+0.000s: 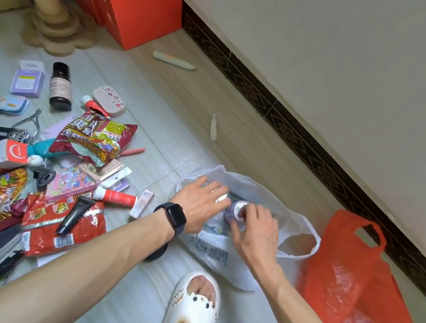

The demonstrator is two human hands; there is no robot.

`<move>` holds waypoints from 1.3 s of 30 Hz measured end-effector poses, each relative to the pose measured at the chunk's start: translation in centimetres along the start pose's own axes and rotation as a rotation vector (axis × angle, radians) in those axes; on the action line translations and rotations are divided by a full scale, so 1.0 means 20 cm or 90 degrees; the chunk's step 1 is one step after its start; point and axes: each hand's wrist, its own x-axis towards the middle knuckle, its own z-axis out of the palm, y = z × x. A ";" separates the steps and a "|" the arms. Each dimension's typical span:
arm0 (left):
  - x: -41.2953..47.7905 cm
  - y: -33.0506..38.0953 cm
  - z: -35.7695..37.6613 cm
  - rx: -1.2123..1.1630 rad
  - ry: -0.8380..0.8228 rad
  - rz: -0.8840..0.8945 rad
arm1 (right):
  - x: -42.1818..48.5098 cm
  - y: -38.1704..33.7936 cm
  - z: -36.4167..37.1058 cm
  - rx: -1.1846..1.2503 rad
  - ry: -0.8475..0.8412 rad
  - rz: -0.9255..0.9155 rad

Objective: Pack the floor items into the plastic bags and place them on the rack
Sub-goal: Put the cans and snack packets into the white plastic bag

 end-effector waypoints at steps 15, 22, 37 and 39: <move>-0.22 0.38 0.02 0.049 -0.304 0.160 | -0.22 0.21 -0.21 -0.240 -0.514 0.000; -0.06 0.19 0.01 0.013 -0.098 -0.090 | -0.18 0.29 -0.22 -0.292 -0.325 -0.073; -0.44 -0.11 -0.53 0.011 -0.104 -0.091 | -0.14 -0.27 -0.61 0.094 -0.172 -0.142; -0.66 -0.25 -0.68 0.038 -0.097 -0.142 | -0.10 -0.53 -0.71 0.141 -0.142 -0.210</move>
